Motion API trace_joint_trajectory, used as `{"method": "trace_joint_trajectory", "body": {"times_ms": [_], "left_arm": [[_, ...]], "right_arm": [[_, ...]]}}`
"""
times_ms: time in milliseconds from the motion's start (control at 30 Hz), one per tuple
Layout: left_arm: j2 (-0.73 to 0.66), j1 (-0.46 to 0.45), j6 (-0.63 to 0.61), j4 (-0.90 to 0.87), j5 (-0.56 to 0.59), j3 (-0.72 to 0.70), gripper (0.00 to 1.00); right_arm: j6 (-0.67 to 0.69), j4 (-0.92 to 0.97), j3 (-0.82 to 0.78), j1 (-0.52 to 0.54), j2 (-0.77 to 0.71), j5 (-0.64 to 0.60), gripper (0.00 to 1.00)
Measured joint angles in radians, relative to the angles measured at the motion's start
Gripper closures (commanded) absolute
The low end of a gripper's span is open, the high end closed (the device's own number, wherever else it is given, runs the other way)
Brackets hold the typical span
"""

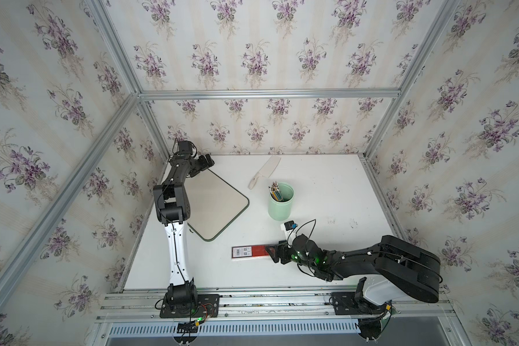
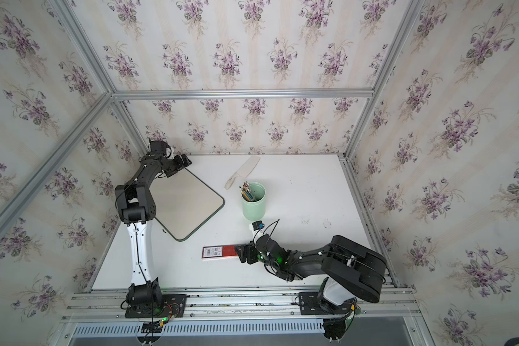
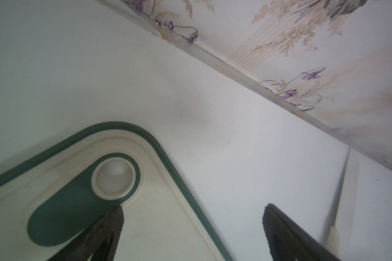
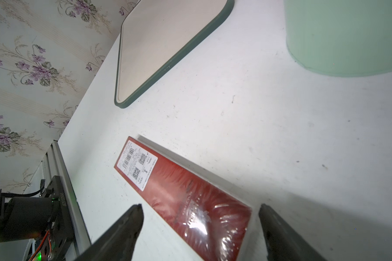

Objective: Align the knife with the edge of the cutting board
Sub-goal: Adjust the distractor at the center of the board.

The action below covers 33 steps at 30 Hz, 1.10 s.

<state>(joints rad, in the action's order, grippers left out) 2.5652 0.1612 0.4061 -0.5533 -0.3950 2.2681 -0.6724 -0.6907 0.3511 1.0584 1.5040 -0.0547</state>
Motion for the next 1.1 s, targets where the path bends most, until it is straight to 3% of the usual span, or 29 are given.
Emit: {"method": "trace_joint_trajectory", "body": {"times_ms": [500, 833, 1100], "left_arm": [[0.026, -0.008, 0.005, -0.053, 0.071, 0.045, 0.00], [-0.066, 0.075, 0.017, 0.042, 0.148, -0.107, 0.01], [-0.067, 0.122, -0.008, 0.072, 0.222, -0.085, 0.01]], "right_arm": [[0.000, 0.015, 0.086, 0.000, 0.061, 0.029, 0.16], [-0.002, 0.014, 0.113, 0.006, 0.104, 0.042, 0.17], [-0.001, 0.013, 0.129, 0.031, 0.120, 0.039, 0.17]]}}
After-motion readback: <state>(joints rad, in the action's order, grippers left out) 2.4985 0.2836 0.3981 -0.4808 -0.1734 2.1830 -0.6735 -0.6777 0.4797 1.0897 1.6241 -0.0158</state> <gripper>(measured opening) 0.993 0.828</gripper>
